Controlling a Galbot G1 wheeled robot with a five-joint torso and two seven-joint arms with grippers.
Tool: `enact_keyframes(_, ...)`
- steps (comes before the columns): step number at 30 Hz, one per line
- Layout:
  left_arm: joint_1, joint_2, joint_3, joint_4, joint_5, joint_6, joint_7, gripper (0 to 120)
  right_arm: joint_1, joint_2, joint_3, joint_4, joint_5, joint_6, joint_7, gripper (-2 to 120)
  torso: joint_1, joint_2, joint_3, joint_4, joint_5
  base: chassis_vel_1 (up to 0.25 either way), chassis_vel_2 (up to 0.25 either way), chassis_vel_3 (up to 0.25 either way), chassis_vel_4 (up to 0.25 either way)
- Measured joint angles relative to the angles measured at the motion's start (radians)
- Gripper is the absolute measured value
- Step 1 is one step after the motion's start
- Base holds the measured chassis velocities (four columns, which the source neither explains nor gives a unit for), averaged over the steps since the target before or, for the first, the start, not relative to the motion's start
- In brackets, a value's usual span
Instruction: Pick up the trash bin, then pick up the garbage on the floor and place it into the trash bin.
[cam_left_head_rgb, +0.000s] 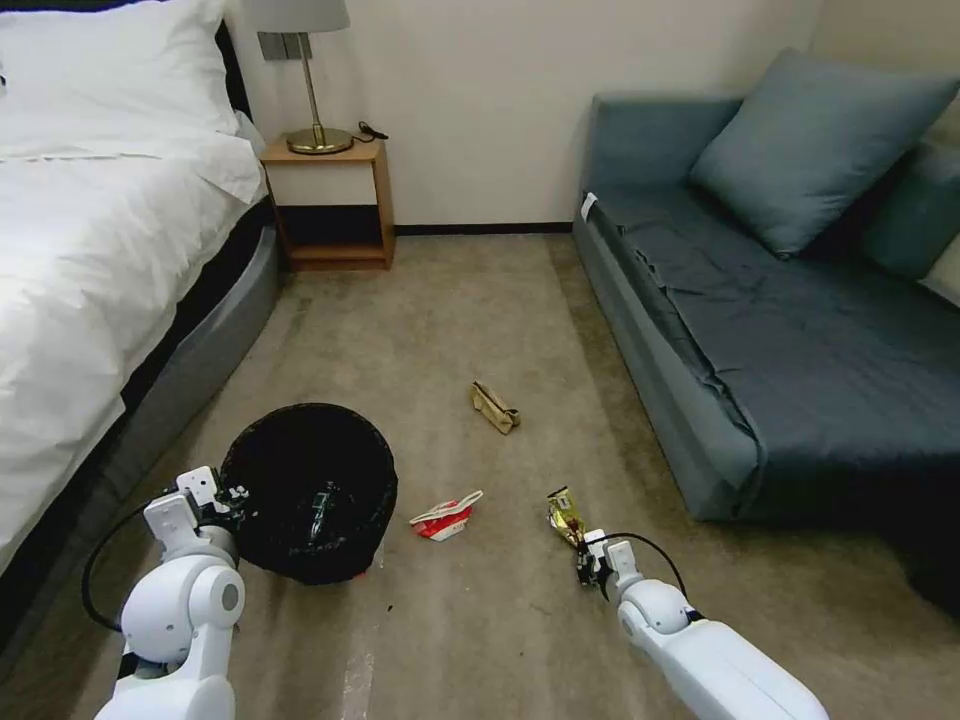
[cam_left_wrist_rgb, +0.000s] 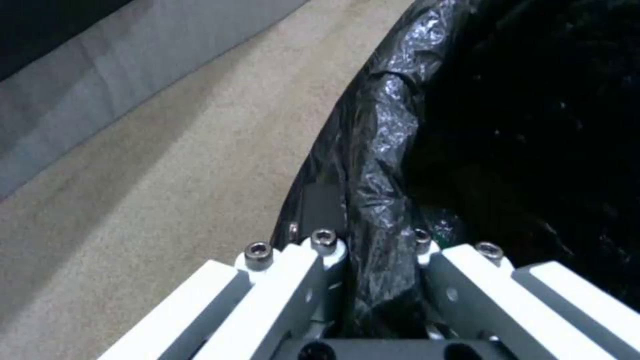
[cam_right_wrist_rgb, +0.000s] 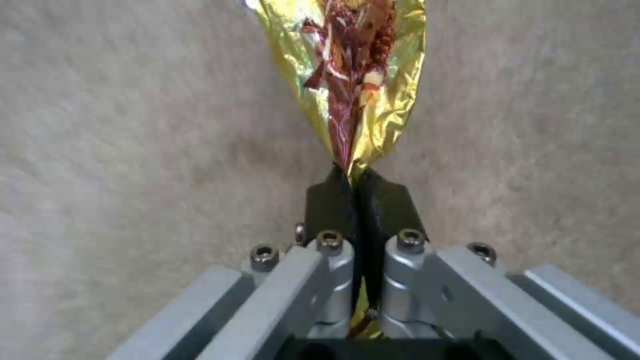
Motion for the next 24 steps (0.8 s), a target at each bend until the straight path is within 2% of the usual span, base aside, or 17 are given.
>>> enact_keyframes(4, 0.000, 0.001, 0.003, -0.007, -0.001, 0.000, 0.000, 3, -0.026, -0.070, 0.015, 0.233, 0.045, 0.014, 0.018, 2, 0.000, 0.000, 0.000, 0.0001, -0.0002, 0.000, 0.000, 0.000, 0.000)
enact_keyframes(5, 0.000, 0.001, 0.003, -0.007, -0.001, 0.000, 0.000, 3, -0.026, -0.070, 0.015, 0.233, 0.045, 0.014, 0.018, 2, 0.000, 0.000, 0.000, 0.0001, -0.0002, 0.000, 0.000, 0.000, 0.000)
enact_keyframes(6, 0.000, 0.001, 0.004, -0.008, -0.001, 0.000, 0.000, 3, -0.027, -0.087, 0.015, 0.291, 0.056, 0.024, 0.020, 2, 0.000, 0.000, 0.000, 0.0001, -0.0001, 0.000, 0.000, 0.000, 0.000)
enact_keyframes(9, 0.002, -0.003, 0.015, -0.010, 0.000, 0.000, 0.000, 3, -0.006, -0.120, -0.018, 0.546, 0.177, 0.022, 0.072, 2, 0.000, 0.000, 0.000, -0.0001, -0.0002, 0.000, 0.000, 0.000, 0.000)
enact_keyframes(11, 0.003, -0.005, 0.020, -0.011, 0.001, 0.000, 0.001, 3, 0.009, -0.121, -0.036, 0.600, 0.211, 0.019, 0.092, 1, 0.000, 0.000, 0.000, 0.0001, -0.0004, 0.000, 0.000, 0.000, 0.000)
enact_keyframes(12, 0.004, -0.009, 0.026, -0.012, 0.004, 0.001, 0.000, 3, 0.049, -0.113, -0.081, 0.668, 0.261, 0.011, 0.135, 0, 0.000, 0.000, 0.000, 0.0001, -0.0005, 0.000, 0.000, 0.000, 0.000)
enact_keyframes(14, 0.007, -0.015, 0.038, -0.016, 0.007, 0.003, 0.000, 3, 0.126, -0.082, -0.166, 0.717, 0.304, 0.010, 0.190, 0, 0.000, 0.000, 0.000, 0.0005, -0.0002, 0.000, 0.000, 0.000, 0.000)
enact_keyframes(17, 0.011, -0.021, 0.046, -0.020, 0.012, 0.004, 0.001, 3, 0.206, -0.033, -0.259, 0.724, 0.333, 0.012, 0.238, 0, 0.000, 0.000, 0.000, 0.0002, -0.0009, 0.000, 0.000, 0.000, 0.000)
enact_keyframes(20, 0.017, -0.026, 0.048, -0.025, 0.018, 0.005, 0.000, 3, 0.315, 0.090, -0.415, 0.679, 0.378, 0.010, 0.303, 0, 0.000, 0.000, 0.000, 0.0006, -0.0007, 0.000, 0.000, 0.000, 0.000)
enact_keyframes(21, 0.017, -0.026, 0.048, -0.025, 0.018, 0.005, 0.000, 3, 0.315, 0.090, -0.415, 0.679, 0.378, 0.010, 0.303, 0, 0.000, 0.000, 0.000, 0.0006, -0.0007, 0.000, 0.000, 0.000, 0.000)
enact_keyframes(24, 0.022, -0.028, 0.046, -0.034, 0.020, 0.006, 0.000, 3, 0.368, 0.178, -0.538, 0.598, 0.397, 0.002, 0.352, 0, 0.000, 0.000, 0.000, 0.0008, -0.0006, 0.000, 0.000, 0.000, 0.000)
